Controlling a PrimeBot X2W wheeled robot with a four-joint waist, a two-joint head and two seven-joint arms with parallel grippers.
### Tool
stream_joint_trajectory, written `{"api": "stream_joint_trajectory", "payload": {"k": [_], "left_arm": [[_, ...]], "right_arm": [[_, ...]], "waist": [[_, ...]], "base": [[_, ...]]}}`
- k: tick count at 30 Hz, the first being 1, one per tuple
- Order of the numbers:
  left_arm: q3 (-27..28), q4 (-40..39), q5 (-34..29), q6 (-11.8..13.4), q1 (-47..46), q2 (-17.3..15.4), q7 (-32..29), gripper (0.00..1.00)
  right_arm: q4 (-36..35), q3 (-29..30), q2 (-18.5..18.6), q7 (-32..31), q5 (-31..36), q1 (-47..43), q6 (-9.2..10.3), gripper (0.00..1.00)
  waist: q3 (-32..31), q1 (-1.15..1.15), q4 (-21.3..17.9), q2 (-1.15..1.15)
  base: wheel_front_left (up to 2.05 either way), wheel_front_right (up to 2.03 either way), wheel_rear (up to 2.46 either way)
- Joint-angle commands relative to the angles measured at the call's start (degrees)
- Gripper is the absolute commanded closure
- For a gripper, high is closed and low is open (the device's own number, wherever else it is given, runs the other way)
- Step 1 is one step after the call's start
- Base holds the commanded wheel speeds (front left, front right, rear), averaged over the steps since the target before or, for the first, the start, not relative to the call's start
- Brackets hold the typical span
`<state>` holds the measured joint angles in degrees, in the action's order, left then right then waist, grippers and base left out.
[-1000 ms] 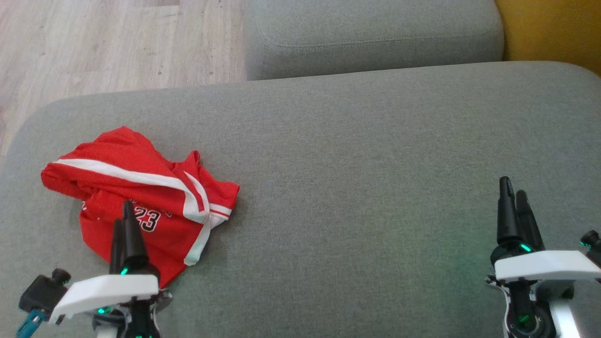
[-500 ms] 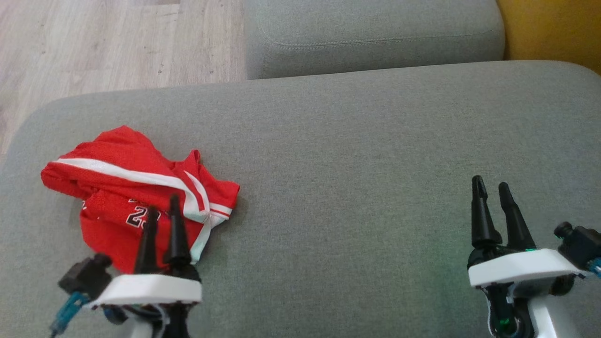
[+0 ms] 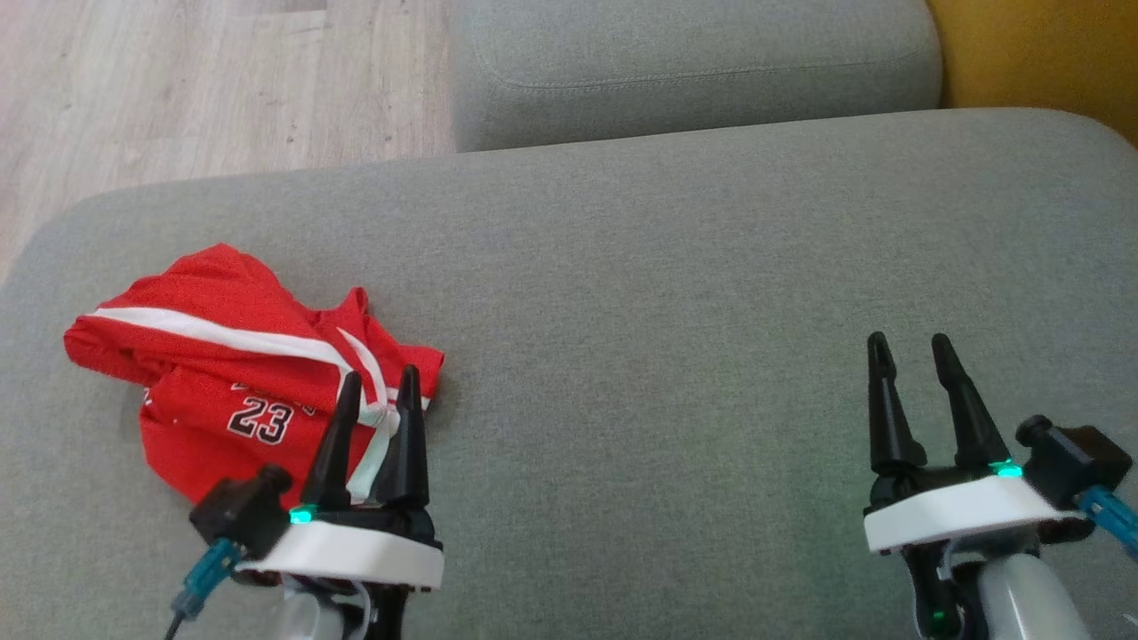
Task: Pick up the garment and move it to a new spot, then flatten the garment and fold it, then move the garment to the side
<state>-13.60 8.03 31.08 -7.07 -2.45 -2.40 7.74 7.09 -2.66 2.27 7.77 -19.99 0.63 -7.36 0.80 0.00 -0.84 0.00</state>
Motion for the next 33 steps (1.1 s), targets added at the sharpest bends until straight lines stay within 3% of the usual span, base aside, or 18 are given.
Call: {"api": "stream_joint_trajectory", "payload": {"k": [1, 16, 28, 33], "left_arm": [[0.6, -1.7, -1.8, -0.1, -2.9, -0.4, 0.8, 0.00], [0.2, -1.9, -11.8, 2.6, -3.0, -0.5, 3.4, 0.00], [-0.8, -1.6, -17.9, 2.6, -3.3, -0.5, 5.4, 0.00], [-4.0, 0.5, -27.2, 4.3, -4.2, -1.9, 6.3, 0.00]], "right_arm": [[-2.3, -1.3, 0.5, 0.8, 2.1, 2.2, -0.10, 0.00], [-3.7, -2.7, 0.5, 3.4, 12.6, 2.3, -0.11, 0.00], [-5.3, -3.5, 0.6, 5.4, 20.4, 2.5, -0.12, 0.00], [-5.4, -4.8, 0.6, 6.2, 26.1, 2.7, -0.13, 0.00]], "waist": [[0.0, 0.00, -0.1, 0.00], [0.2, 0.00, -0.4, 0.00], [0.5, 0.00, -0.4, 0.00], [0.8, 0.00, -0.3, 0.00]], "base": [[0.00, 0.00, 0.00], [0.00, 0.00, 0.00], [0.00, 0.00, 0.00], [0.00, 0.00, 0.00]]}}
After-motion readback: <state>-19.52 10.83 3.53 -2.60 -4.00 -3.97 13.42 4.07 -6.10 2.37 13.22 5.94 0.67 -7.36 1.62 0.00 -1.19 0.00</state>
